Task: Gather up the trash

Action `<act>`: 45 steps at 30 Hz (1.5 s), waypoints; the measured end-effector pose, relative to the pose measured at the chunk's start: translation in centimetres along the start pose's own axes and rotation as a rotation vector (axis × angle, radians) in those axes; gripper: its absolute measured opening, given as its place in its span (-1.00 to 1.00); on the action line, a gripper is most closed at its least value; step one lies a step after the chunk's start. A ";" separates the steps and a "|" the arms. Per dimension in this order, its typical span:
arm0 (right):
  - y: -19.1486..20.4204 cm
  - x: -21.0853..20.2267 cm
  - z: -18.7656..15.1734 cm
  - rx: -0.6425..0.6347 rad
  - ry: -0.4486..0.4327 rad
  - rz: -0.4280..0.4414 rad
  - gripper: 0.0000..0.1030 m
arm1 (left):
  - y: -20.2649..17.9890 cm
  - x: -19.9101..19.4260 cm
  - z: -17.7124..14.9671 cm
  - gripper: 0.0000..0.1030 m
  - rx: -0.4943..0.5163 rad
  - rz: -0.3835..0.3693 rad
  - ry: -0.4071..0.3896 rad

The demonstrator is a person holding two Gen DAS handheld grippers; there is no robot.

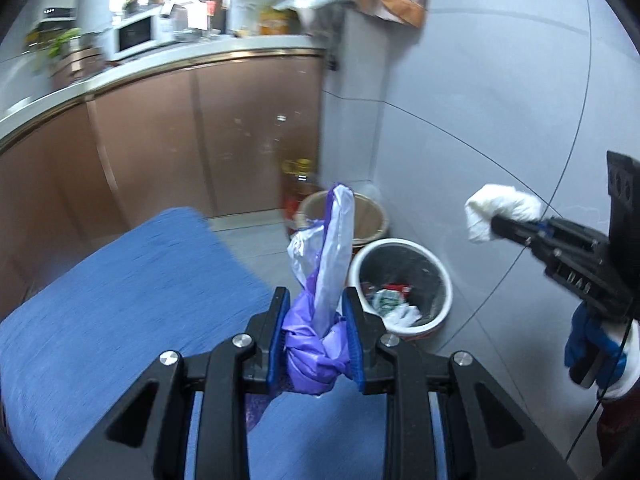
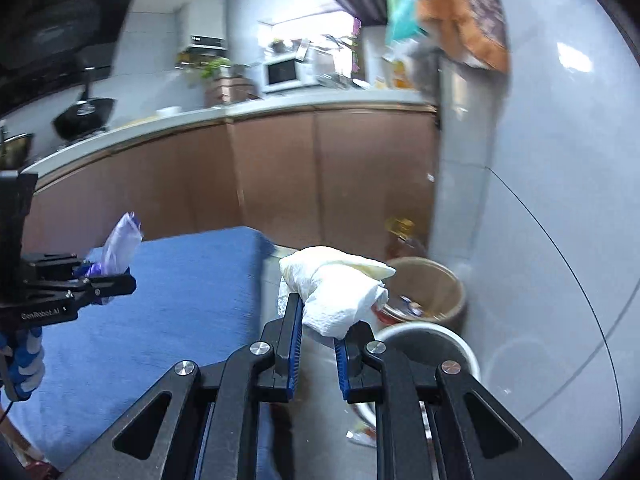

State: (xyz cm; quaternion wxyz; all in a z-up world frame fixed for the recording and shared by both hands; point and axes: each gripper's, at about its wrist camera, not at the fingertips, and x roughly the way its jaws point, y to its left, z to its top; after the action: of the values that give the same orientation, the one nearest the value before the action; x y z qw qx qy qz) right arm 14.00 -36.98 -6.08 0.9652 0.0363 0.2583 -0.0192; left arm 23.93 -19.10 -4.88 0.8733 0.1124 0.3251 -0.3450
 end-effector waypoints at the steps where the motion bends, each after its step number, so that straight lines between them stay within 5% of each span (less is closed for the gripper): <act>1: -0.9 0.4 -0.3 0.010 0.010 -0.012 -0.72 | -0.9 1.6 0.9 -0.51 0.013 -0.018 0.011; 17: -11.6 11.5 -5.3 0.171 0.224 -0.157 -0.70 | -9.7 23.1 7.4 -0.44 0.001 -0.218 0.211; 21: -12.8 14.2 -6.8 0.170 0.289 -0.193 -0.52 | -10.5 26.5 7.7 -0.14 -0.040 -0.243 0.241; 25: -13.5 15.2 -7.8 0.180 0.318 -0.210 -0.13 | -10.6 27.6 7.9 -0.07 -0.064 -0.254 0.236; 34: -12.0 13.4 -7.2 0.193 0.285 -0.218 0.31 | -9.1 22.1 7.8 -0.07 -0.057 -0.180 0.129; 45: -3.5 2.7 0.3 0.097 0.021 -0.234 0.87 | -3.7 6.4 5.1 0.08 -0.115 0.069 -0.096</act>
State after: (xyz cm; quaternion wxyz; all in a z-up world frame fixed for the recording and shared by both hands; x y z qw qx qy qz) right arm 16.31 -40.56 -7.44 0.9507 0.0529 0.2697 -0.1440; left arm 27.44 -27.36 -5.06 0.9042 0.0565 0.2983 -0.3004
